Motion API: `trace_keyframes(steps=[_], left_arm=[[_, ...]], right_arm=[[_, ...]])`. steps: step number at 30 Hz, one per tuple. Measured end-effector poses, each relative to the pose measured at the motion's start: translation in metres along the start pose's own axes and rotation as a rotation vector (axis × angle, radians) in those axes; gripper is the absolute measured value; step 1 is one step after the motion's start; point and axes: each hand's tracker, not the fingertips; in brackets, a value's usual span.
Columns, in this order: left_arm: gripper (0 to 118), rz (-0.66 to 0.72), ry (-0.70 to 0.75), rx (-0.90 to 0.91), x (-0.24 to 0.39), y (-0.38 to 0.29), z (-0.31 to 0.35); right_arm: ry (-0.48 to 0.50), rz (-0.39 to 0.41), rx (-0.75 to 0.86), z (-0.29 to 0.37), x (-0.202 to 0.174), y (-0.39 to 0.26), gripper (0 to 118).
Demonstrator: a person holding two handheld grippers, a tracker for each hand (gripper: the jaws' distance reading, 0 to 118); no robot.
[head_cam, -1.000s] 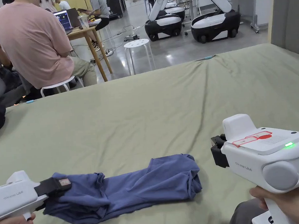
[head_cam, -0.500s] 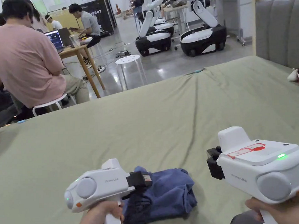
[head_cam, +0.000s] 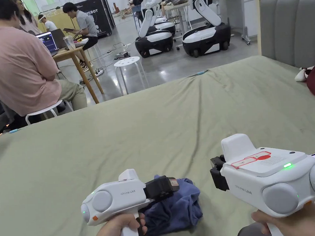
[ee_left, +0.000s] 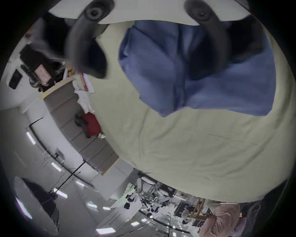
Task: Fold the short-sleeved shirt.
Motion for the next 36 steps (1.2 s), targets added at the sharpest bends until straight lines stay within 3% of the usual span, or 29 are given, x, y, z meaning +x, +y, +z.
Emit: trace_keyframes(steps=[2,6,7,8,10,11,12,20,25,30,33,36], left_arm=[[112,-0.024,-0.025,0.066,0.006,0.002,0.013],[118,-0.051,0.094,0.051,-0.001,0.01,0.032],[112,-0.048,0.1,0.051,-0.003,0.011,0.037],[96,-0.045,0.109,0.055,-0.006,0.013,0.043],[30,-0.034,0.114,0.054,-0.014,0.011,0.045],[5,-0.026,0.127,0.048,-0.016,0.009,0.044],[0,-0.022,0.14,0.039,-0.016,0.007,0.042],[0,-0.016,0.087,-0.084,0.001,-0.013,-0.031],[0,-0.003,0.042,-0.119,0.013,-0.017,-0.062],[0,-0.016,0.02,-0.102,0.007,-0.007,-0.025],[0,-0.029,0.028,-0.009,-0.005,0.0,0.016],[0,0.042,0.04,0.06,-0.028,0.005,0.06]], right_arm=[[0.002,-0.001,-0.001,0.0,0.0,0.0,0],[-0.009,0.017,-0.015,0.002,-0.004,0.004,0],[-0.017,0.031,-0.014,0.004,-0.006,0.006,0],[-0.014,0.036,-0.008,0.007,-0.009,0.008,0],[0.022,0.028,0.007,0.012,-0.013,0.013,0],[0.039,0.023,0.015,0.013,-0.016,0.016,0],[0.046,0.029,0.024,0.014,-0.02,0.019,0],[0.083,0.075,0.04,0.032,-0.026,0.02,0],[-0.009,0.047,0.018,0.042,-0.003,0.013,0],[-0.026,-0.001,0.005,0.042,0.008,0.009,0],[0.029,-0.024,-0.006,0.025,0.0,0.012,0],[0.131,-0.06,-0.036,-0.009,-0.016,0.012,0]])
